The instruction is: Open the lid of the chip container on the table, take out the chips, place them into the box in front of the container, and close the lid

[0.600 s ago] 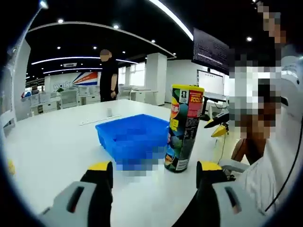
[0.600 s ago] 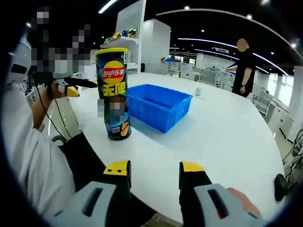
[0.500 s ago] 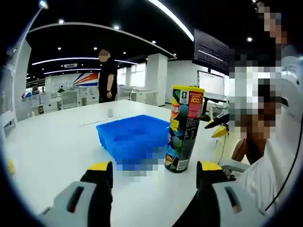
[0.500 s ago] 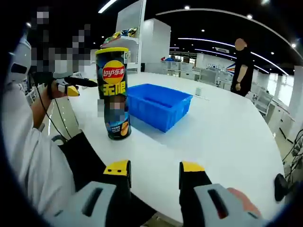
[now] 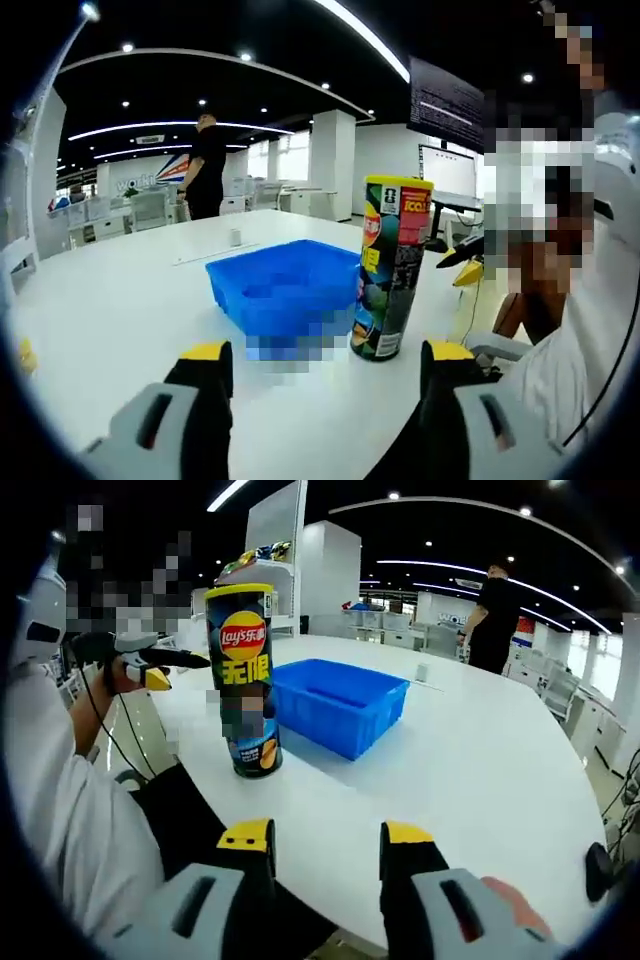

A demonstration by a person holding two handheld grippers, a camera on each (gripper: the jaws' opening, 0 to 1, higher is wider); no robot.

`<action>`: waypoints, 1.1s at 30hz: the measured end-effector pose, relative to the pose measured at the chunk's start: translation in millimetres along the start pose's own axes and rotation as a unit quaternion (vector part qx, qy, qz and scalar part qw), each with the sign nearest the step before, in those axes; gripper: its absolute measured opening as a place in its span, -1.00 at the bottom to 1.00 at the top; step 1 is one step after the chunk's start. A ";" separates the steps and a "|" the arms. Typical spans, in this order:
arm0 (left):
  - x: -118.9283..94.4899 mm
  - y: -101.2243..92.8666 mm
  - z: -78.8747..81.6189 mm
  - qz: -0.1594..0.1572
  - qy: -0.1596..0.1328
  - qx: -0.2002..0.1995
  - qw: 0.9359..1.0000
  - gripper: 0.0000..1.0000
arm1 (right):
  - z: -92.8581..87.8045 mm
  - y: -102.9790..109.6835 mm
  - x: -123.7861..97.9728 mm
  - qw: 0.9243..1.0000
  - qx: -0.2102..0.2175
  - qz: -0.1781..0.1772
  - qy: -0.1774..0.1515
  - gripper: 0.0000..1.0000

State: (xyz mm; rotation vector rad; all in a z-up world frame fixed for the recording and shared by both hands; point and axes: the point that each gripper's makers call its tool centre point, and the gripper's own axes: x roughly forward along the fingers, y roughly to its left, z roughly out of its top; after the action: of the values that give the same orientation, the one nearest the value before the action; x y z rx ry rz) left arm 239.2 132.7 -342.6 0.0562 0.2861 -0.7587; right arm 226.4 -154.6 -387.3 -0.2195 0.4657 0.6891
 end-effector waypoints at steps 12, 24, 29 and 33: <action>-1.1 0.2 -2.8 0.003 0.006 0.001 1.000 0.66 | -3.0 -3.6 -0.5 1.000 0.000 -0.006 0.006 -0.17; -4.8 6.9 1.6 0.014 -0.001 0.002 1.000 0.74 | 3.7 -2.3 -2.7 1.000 0.001 -0.005 -0.003 -0.14; -3.4 6.9 6.1 0.011 -0.007 0.005 1.000 0.74 | 6.7 -1.3 -4.0 1.000 -0.005 -0.004 -0.006 -0.12; 2.0 6.4 10.2 0.009 -0.018 0.007 1.000 0.80 | 15.2 6.8 -5.1 1.000 -0.013 0.012 -0.024 -0.03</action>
State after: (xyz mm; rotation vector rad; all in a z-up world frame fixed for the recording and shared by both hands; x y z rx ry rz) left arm 247.4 134.4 -333.8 0.0577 0.2469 -0.7425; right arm 223.6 -147.1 -371.9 -0.2215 0.4139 0.7236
